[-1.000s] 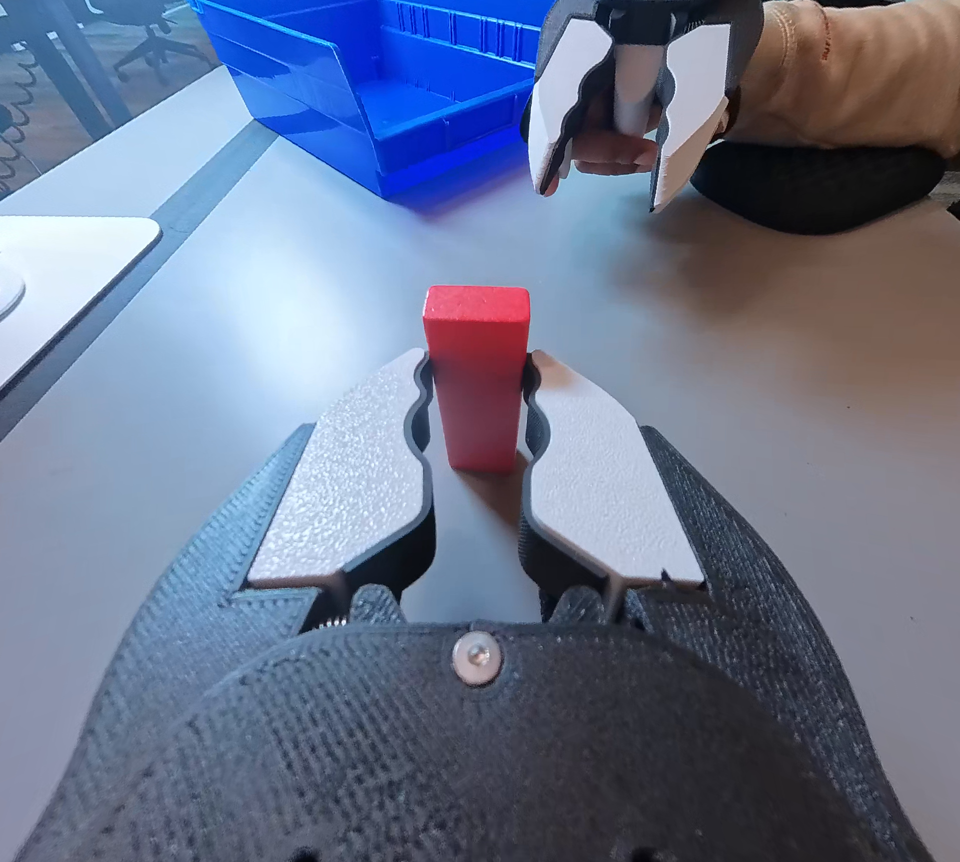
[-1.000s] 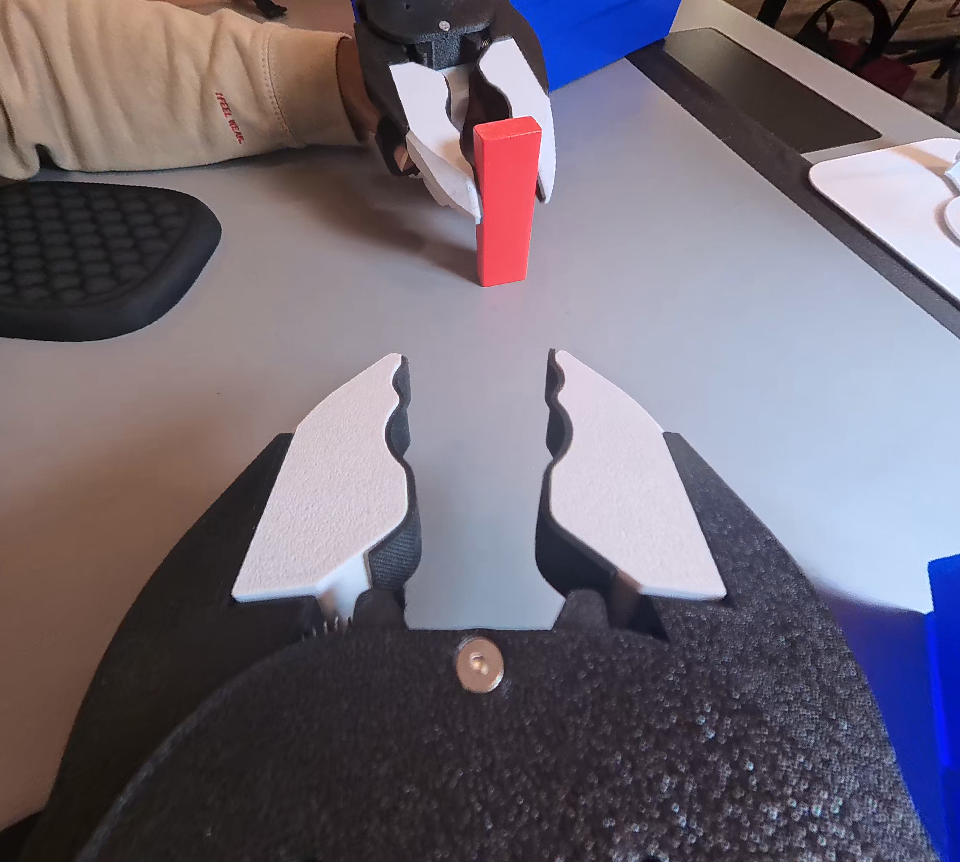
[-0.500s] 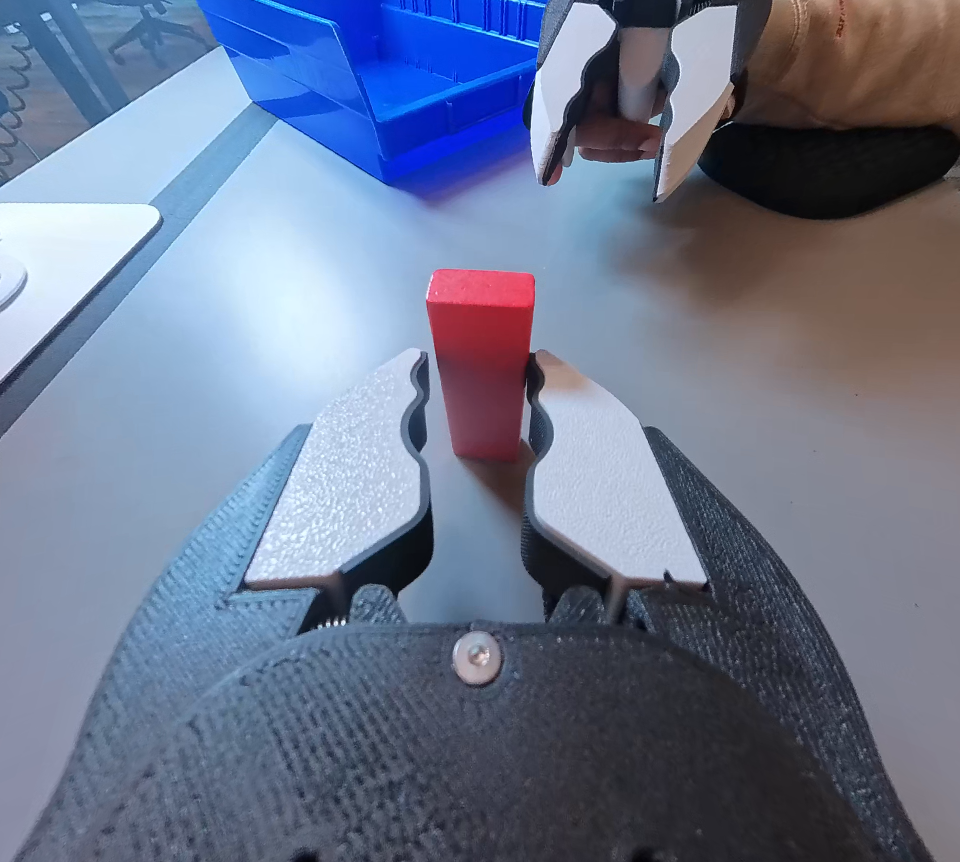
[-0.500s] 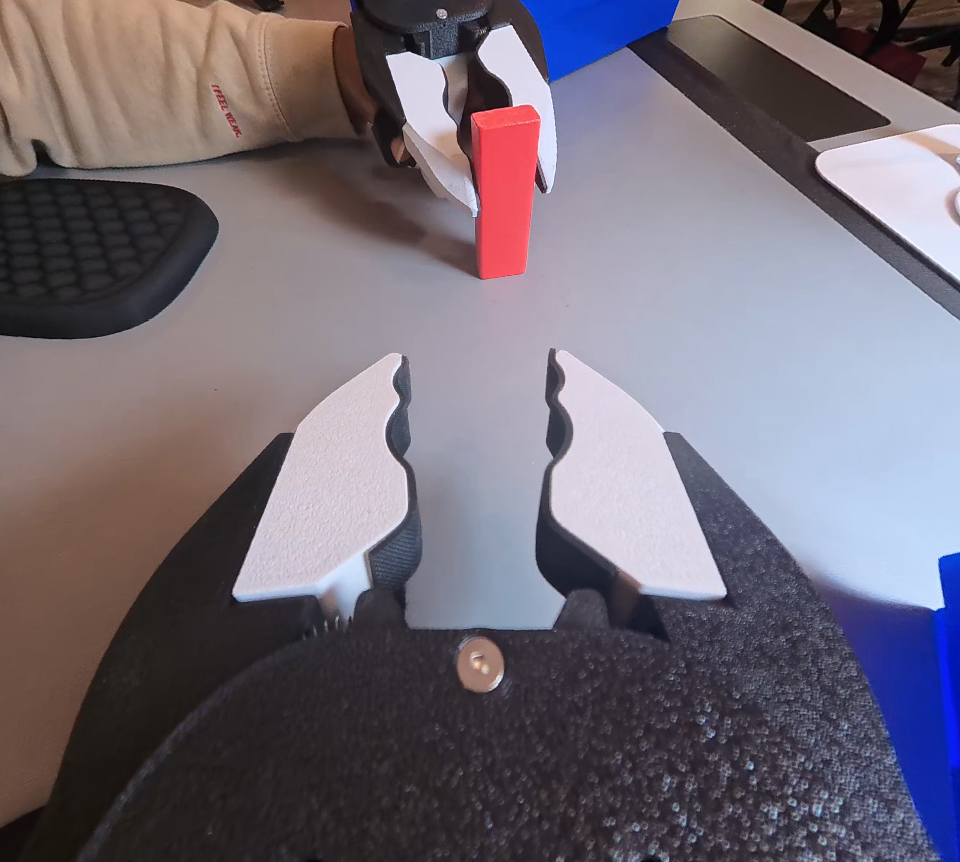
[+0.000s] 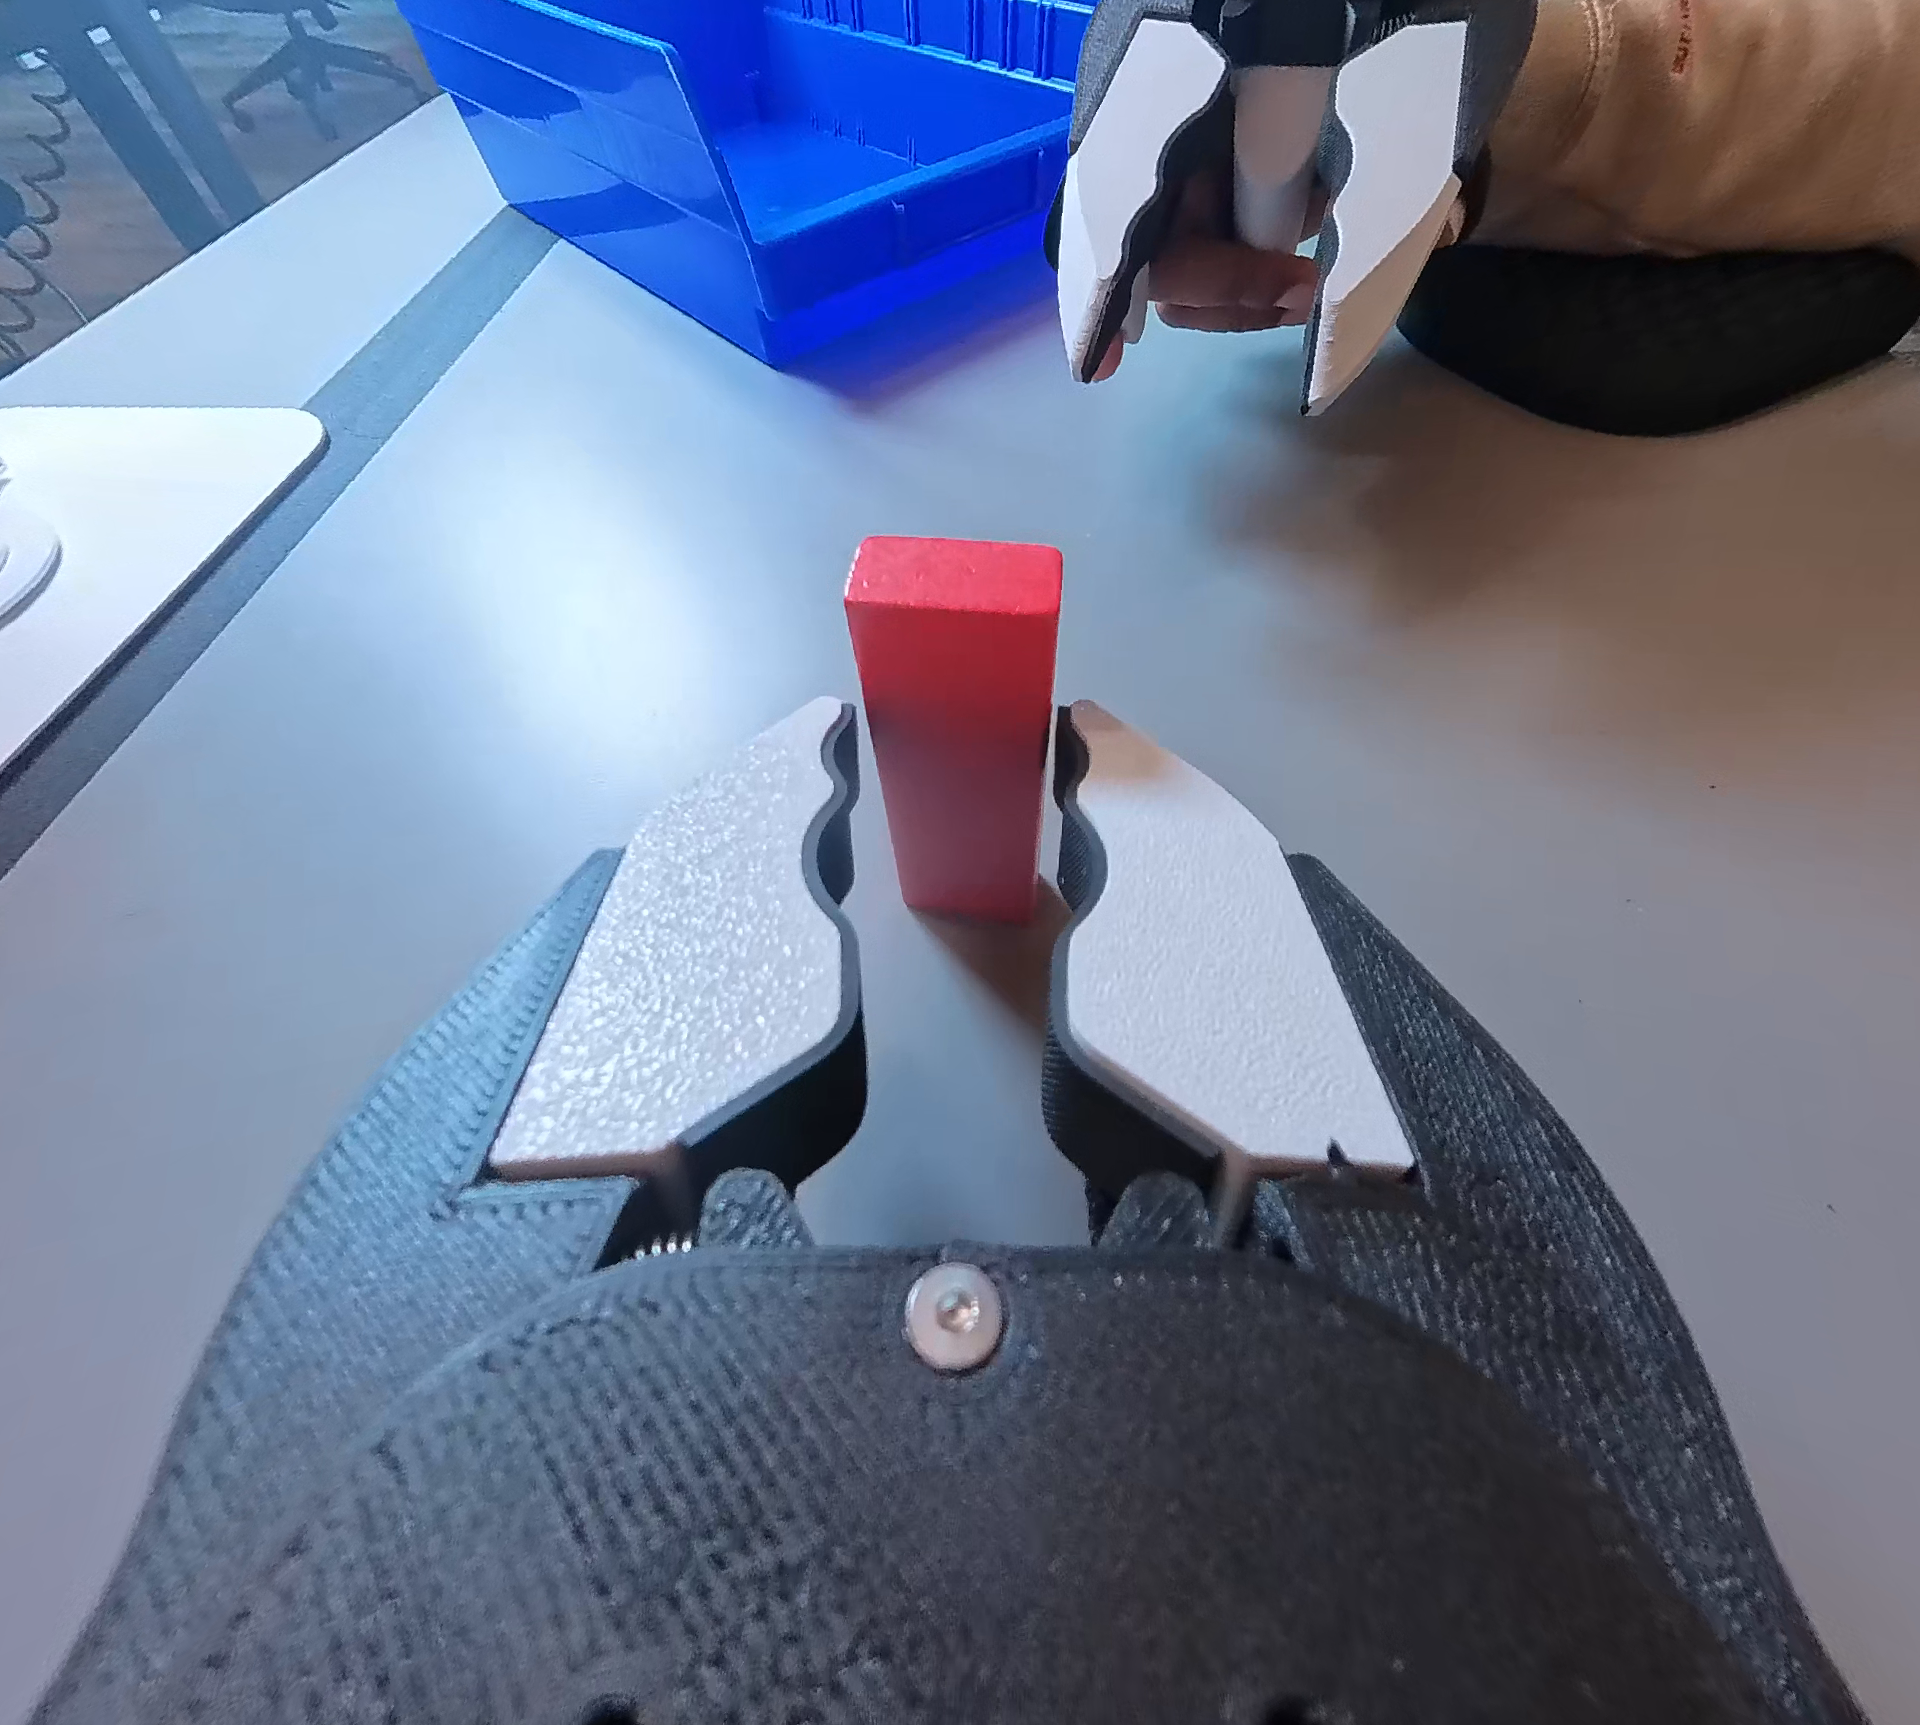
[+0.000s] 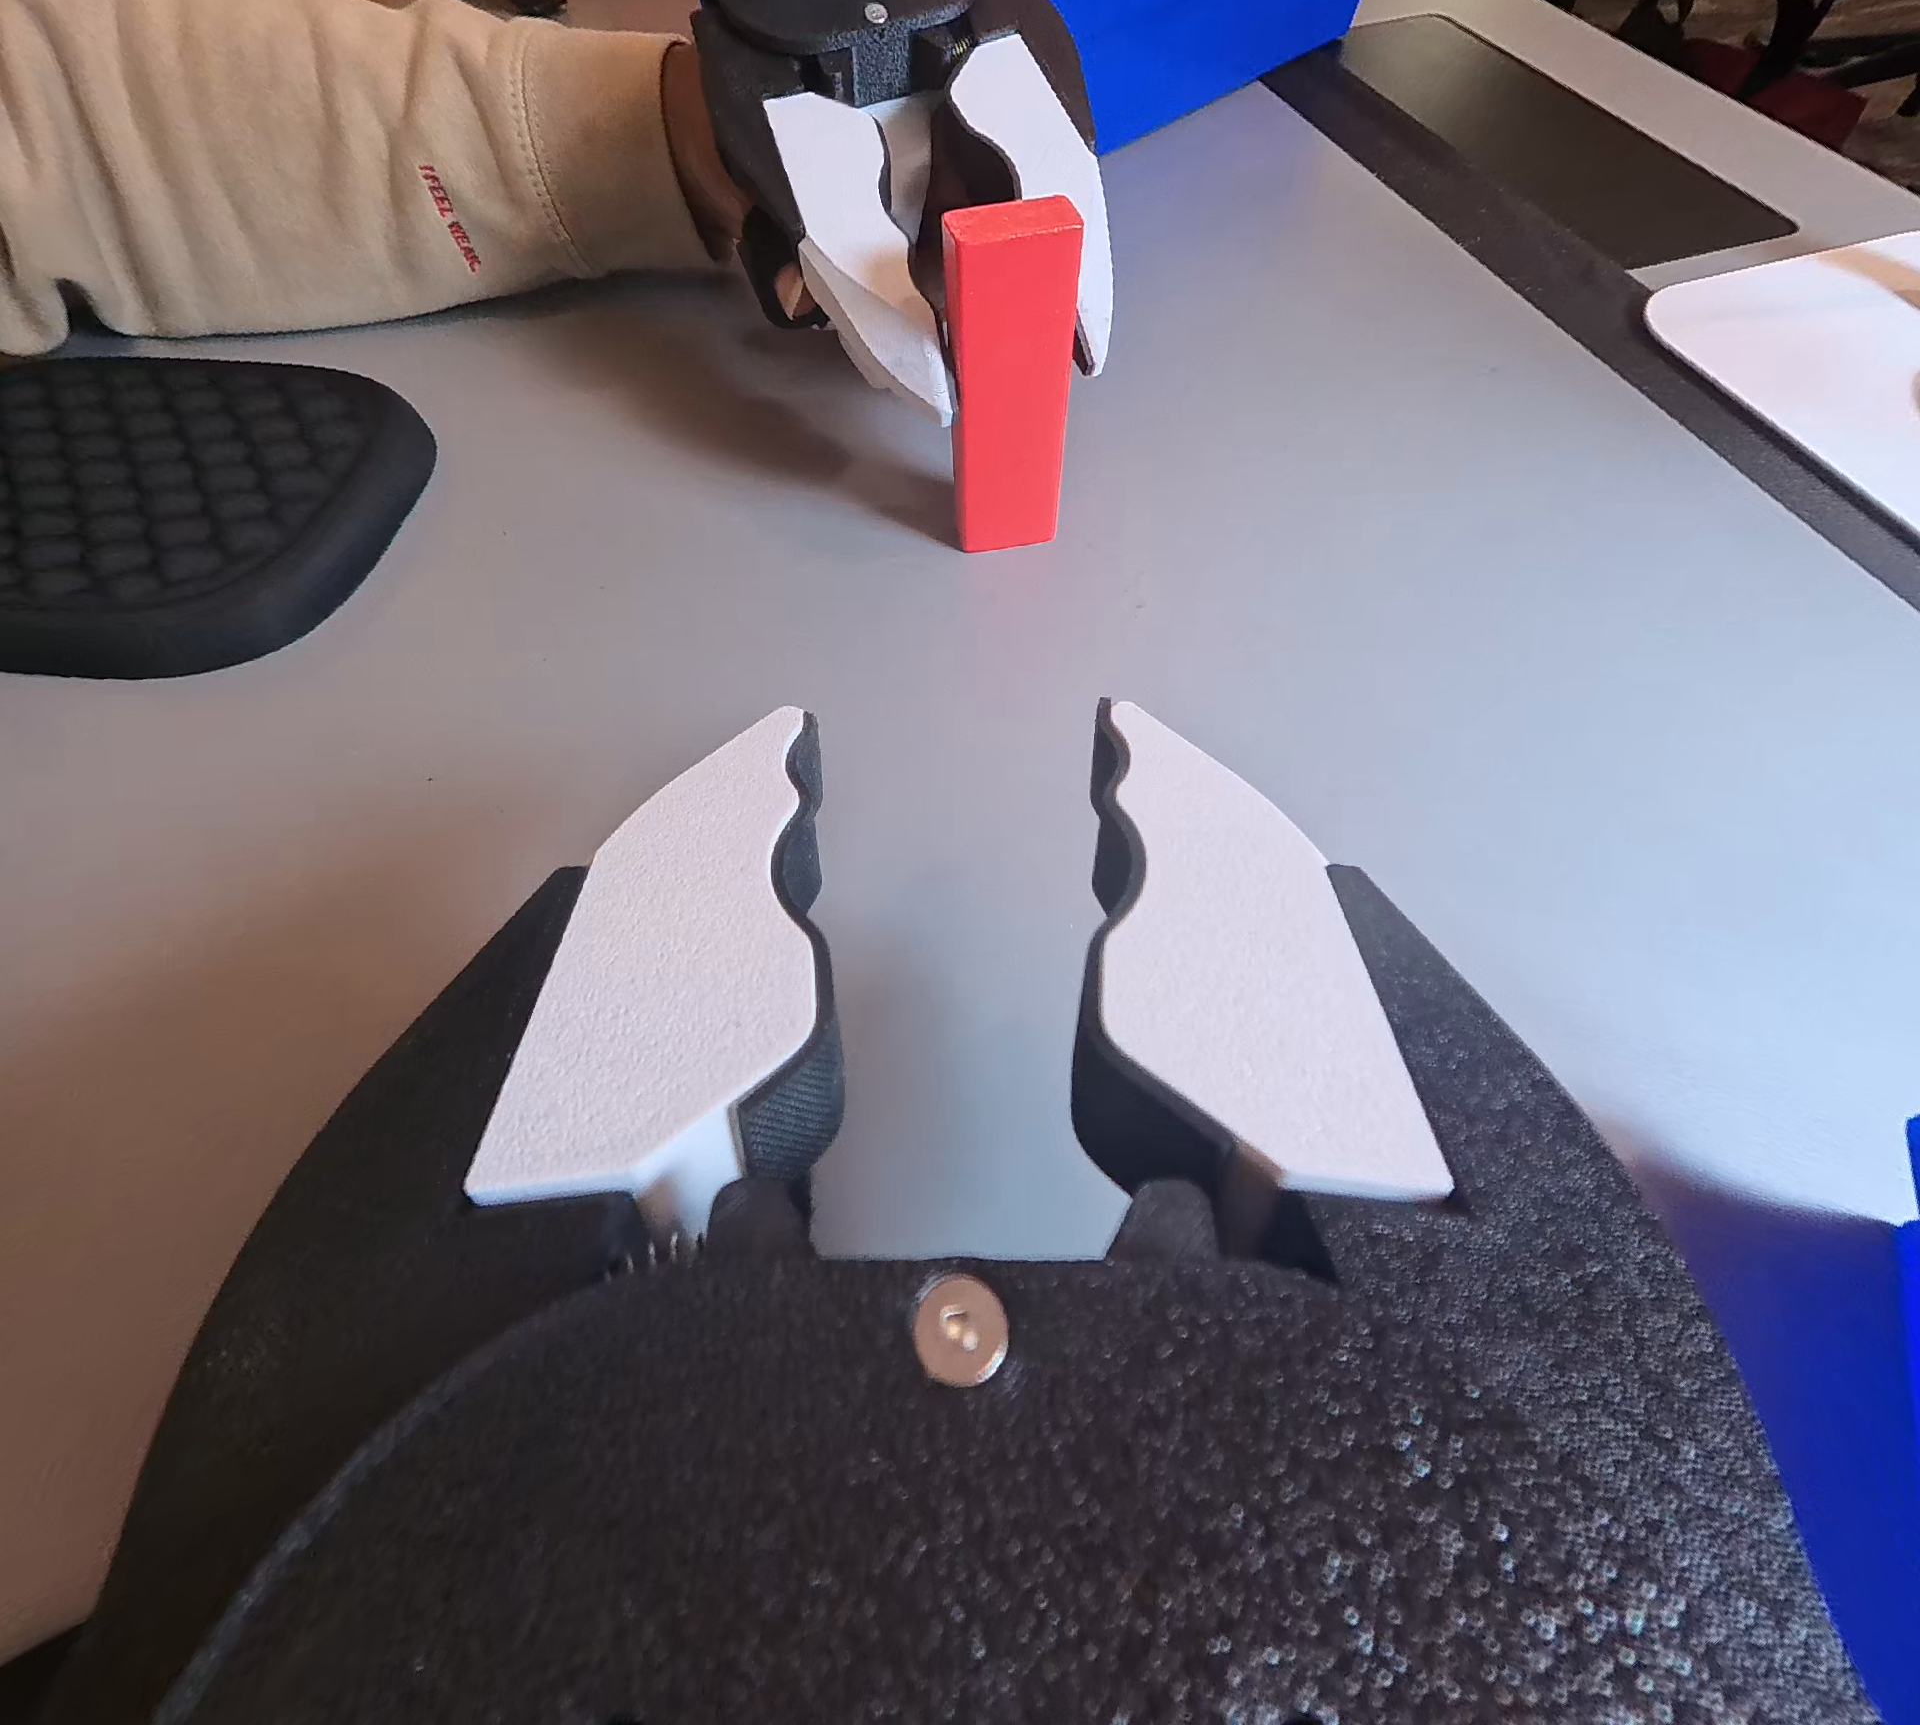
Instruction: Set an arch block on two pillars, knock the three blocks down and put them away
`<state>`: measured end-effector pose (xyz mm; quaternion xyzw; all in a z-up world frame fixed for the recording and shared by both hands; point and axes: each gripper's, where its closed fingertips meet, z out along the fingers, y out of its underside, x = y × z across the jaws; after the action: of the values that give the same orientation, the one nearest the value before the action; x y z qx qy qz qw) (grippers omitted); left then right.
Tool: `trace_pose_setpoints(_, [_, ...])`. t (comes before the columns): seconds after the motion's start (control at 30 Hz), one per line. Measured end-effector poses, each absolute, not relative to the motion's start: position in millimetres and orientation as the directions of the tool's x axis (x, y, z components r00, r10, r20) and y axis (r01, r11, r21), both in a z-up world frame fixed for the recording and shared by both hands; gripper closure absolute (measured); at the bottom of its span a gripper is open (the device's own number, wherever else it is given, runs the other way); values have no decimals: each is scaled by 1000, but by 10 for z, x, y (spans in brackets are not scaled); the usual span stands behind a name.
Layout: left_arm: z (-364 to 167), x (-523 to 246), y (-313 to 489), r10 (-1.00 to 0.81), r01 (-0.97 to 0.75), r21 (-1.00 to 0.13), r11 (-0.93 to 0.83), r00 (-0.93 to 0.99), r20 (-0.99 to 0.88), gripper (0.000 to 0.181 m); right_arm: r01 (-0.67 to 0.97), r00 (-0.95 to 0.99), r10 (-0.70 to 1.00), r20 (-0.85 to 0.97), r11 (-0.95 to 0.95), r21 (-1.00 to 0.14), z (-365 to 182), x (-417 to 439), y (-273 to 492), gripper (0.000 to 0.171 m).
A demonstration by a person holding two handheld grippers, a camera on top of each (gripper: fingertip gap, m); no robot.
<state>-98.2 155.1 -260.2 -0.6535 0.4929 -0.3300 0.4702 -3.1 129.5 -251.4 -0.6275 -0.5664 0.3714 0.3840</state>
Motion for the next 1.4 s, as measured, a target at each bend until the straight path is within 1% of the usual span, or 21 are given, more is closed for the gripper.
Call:
trace_pose_setpoints(0.2, [-2611, -978, 1537, -956, -341, -937, -69, 292, -36, 141, 426, 82, 996, -32, -64, -903, -2514, -32, 1295, 121])
trace_pose_setpoints(0.37, [-2572, -1027, 1510, -959, -356, -931, -78, 281, -26, 131, 422, 83, 996, -31, -63, -904, -2503, -27, 1299, 121])
trace_pose_setpoints(0.47, [-2264, -1143, 1428, -966, -328, -942, -74, 258, -14, 130, 421, 87, 996, -27, -62, -905, -2499, -11, 1310, 121])
trace_pose_setpoints(0.53, [-1950, -1319, 1398, -961, -307, -950, -57, 275, -31, 130, 416, 91, 995, -34, -69, -907, -2497, -1, 1323, 121])
trace_pose_setpoints(0.57, [-1742, -1449, 1427, -947, -271, -962, -46, 317, -44, 131, 416, 93, 995, -39, -74, -906, -2501, 3, 1330, 121])
trace_pose_setpoints(0.63, [-1343, -1832, 1587, -880, -186, -982, -35, 472, -58, 133, 414, 96, 994, -44, -80, -907, -2500, 11, 1344, 121])
trace_pose_setpoints(0.7, [-1070, -2373, 1806, -746, -91, -995, -48, 666, -25, 139, 405, 99, 994, -47, -84, -911, -2479, 17, 1351, 121])
trace_pose_setpoints(0.73, [-1033, -2694, 1927, -648, -52, -995, -86, 762, 16, 142, 400, 100, 994, -49, -85, -912, -2466, 18, 1352, 121])
trace_pose_setpoints(0.83, [-1299, -3555, 2125, -363, 13, -962, -273, 925, 115, 142, 393, 96, 994, -52, -86, -916, -2448, 9, 1340, 121])
trace_pose_setpoints(0.93, [-1881, -3997, 2164, -189, 48, -863, -503, 968, 164, 139, 403, 89, 994, -59, -91, -911, -2484, -10, 1324, 121])
trace_pose_setpoints(1.03, [-2391, -3948, 2230, -156, 62, -759, -649, 965, 211, 133, 421, 88, 994, -57, -89, -903, -2529, -15, 1317, 121])
trace_pose_setpoints(1.1, [-2706, -3833, 2237, -161, 10, -666, -746, 968, 195, 127, 422, 91, 994, -52, -86, -903, -2522, -14, 1318, 121])
trace_pose_setpoints(1.13, [-2805, -3817, 2264, -152, -10, -640, -769, 974, 167, 127, 419, 92, 994, -51, -85, -904, -2511, -13, 1319, 121])
trace_pose_setpoints(1.17, [-2868, -3833, 2294, -137, -29, -616, -788, 982, 129, 127, 416, 93, 994, -51, -85, -905, -2502, -11, 1321, 121])
trace_pose_setpoints(1.2, [-2880, -3833, 2342, -130, -38, -618, -785, 986, 104, 124, 414, 93, 994, -52, -86, -906, -2499, -8, 1324, 121])
trace_pose_setpoints(1.23, [-2876, -3797, 2381, -129, -32, -621, -783, 985, 112, 130, 414, 94, 994, -54, -88, -906, -2500, -6, 1327, 121])
trace_pose_setpoints(1.27, [-2894, -3795, 2391, -126, -41, -608, -793, 987, 98, 131, 416, 94, 994, -56, -90, -905, -2506, -2, 1330, 121])
trace_pose_setpoints(1.3, [-2930, -3818, 2384, -124, -66, -585, -808, 991, 60, 125, 419, 94, 994, -57, -92, -903, -2515, 0, 1334, 121])
trace_pose_setpoints(1.33, [-2969, -3815, 2366, -128, -82, -558, -826, 991, 43, 124, 421, 95, 994, -60, -94, -902, -2525, 1, 1337, 121])
trace_pose_setpoints(1.37, [-2962, -3804, 2378, -126, -78, -558, -826, 991, 49, 128, 424, 94, 994, -63, -97, -900, -2536, 2, 1338, 121])
trace_pose_setpoints(1.4, [-2964, -3806, 2378, -124, -77, -550, -832, 991, 49, 128, 428, 94, 993, -65, -100, -898, -2546, 2, 1337, 121])
